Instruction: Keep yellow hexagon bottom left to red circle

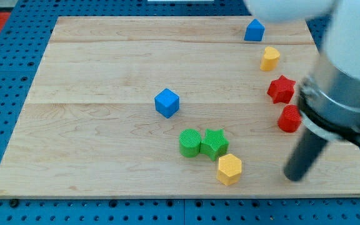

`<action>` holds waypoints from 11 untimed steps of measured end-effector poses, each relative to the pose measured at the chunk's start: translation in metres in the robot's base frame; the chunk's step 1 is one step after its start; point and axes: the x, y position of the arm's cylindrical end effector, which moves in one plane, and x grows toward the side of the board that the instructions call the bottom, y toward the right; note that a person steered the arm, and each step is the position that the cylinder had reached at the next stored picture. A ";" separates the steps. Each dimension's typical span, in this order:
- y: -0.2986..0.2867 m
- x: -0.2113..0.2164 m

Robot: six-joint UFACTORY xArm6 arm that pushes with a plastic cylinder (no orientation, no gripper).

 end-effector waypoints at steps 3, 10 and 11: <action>-0.172 -0.005; -0.087 -0.041; -0.062 -0.050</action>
